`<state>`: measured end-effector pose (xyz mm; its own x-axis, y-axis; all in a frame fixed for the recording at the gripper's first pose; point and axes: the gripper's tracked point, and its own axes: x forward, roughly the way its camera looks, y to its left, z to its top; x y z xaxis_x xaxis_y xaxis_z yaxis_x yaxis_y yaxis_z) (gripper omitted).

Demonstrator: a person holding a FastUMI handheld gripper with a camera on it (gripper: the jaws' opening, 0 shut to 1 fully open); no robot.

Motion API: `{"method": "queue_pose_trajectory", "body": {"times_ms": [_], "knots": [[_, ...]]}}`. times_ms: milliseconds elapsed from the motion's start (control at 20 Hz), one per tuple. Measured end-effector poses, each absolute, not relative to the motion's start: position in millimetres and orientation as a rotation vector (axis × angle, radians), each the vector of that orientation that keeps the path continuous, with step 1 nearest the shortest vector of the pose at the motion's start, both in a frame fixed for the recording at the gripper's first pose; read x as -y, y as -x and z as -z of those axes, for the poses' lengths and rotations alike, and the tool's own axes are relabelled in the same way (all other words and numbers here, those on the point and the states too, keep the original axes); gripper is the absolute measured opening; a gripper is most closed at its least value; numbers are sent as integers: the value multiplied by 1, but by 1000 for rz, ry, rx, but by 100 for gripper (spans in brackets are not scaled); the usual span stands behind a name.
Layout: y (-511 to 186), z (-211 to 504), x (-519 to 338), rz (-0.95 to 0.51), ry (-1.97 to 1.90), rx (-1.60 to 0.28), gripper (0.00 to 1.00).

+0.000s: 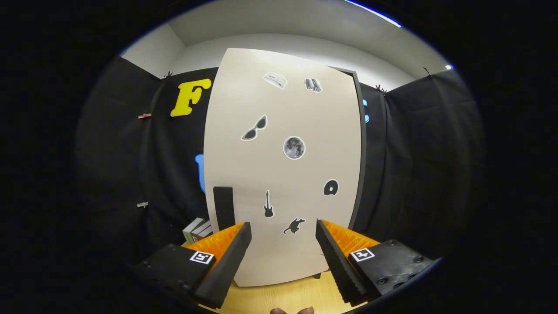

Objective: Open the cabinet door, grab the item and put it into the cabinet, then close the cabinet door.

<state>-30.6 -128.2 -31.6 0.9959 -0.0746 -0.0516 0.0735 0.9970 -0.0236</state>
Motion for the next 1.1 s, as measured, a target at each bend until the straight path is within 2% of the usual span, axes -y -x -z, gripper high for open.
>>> {"method": "queue_pose_trajectory", "body": {"times_ms": [1100], "knots": [[50, 19, 116, 63, -4, -38, 98]]}}
